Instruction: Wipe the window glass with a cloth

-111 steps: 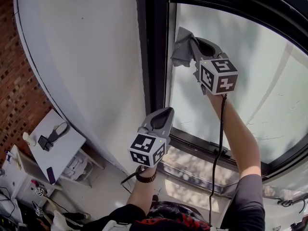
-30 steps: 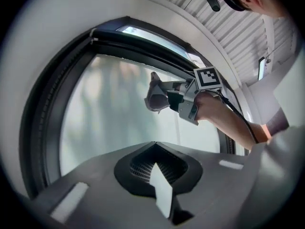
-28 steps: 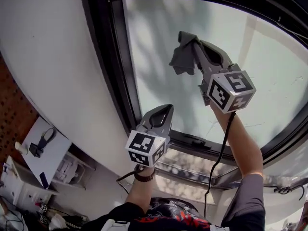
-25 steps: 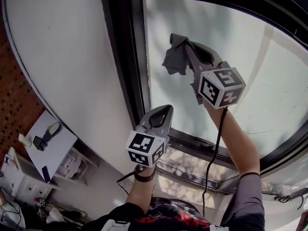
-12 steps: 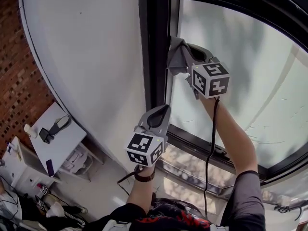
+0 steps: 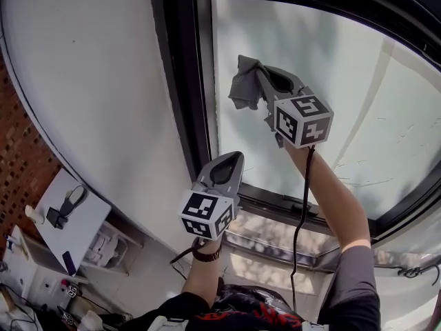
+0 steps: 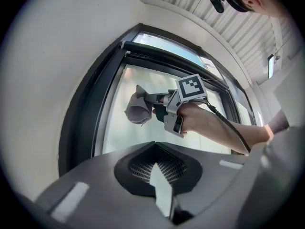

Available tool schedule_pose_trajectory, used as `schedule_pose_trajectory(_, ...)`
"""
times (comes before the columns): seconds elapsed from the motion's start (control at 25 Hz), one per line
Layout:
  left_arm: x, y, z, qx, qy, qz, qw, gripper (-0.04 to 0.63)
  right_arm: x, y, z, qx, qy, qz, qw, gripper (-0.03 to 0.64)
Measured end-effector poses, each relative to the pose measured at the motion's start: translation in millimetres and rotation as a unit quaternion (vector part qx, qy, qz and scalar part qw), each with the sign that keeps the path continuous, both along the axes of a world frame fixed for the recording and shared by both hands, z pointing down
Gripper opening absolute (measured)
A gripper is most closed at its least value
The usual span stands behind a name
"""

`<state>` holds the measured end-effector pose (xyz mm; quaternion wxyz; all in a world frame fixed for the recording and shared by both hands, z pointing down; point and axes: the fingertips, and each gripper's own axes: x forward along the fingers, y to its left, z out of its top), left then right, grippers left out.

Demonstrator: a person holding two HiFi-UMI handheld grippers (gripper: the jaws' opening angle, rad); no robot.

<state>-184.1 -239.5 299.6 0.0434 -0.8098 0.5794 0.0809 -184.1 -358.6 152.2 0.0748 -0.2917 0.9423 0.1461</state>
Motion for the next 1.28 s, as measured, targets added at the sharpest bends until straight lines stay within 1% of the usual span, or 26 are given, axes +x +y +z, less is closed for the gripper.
schedule_pose_trajectory(0.24, 35, -5, 0, -0.001, -0.005, 0.030, 0.9995, 0.000, 51, -2, -2, 0.006, -0.017, 0.025, 1.000, 0.017)
schedule_pose_trajectory(0.36, 58, -8, 0, -0.003, -0.010, 0.052, 0.9986, 0.000, 83, -4, -2, 0.005, -0.021, 0.049, 0.999, 0.017)
schedule_pose_trajectory(0.52, 96, -11, -3, -0.002, -0.019, 0.084, 0.9963, 0.000, 134, -6, -3, 0.011, -0.034, 0.082, 0.996, 0.017)
schedule_pose_trajectory(0.64, 128, -14, -1, -0.007, -0.029, 0.112, 0.9933, 0.000, 180, -10, -1, 0.014, -0.043, 0.112, 0.993, 0.017)
schedule_pose_trajectory(0.8, 170, -14, -4, -0.004, -0.033, 0.137, 0.9899, 0.000, 242, -9, 1, 0.010, -0.044, 0.152, 0.987, 0.017)
schedule_pose_trajectory(0.96, 215, -14, -4, -0.003, -0.037, 0.169, 0.9848, 0.000, 309, -4, 6, 0.016, -0.038, 0.199, 0.979, 0.017)
schedule_pose_trajectory(1.08, 247, -12, -3, -0.002, -0.040, 0.191, 0.9807, 0.000, 367, -3, 10, 0.004, -0.050, 0.234, 0.971, 0.017)
schedule_pose_trajectory(1.2, 279, -11, -2, 0.000, -0.042, 0.211, 0.9766, 0.000, 432, -1, 15, -0.008, -0.057, 0.276, 0.959, 0.017)
schedule_pose_trajectory(1.28, 298, -10, -1, 0.001, -0.043, 0.222, 0.9741, 0.000, 475, 3, 18, -0.011, -0.057, 0.309, 0.949, 0.017)
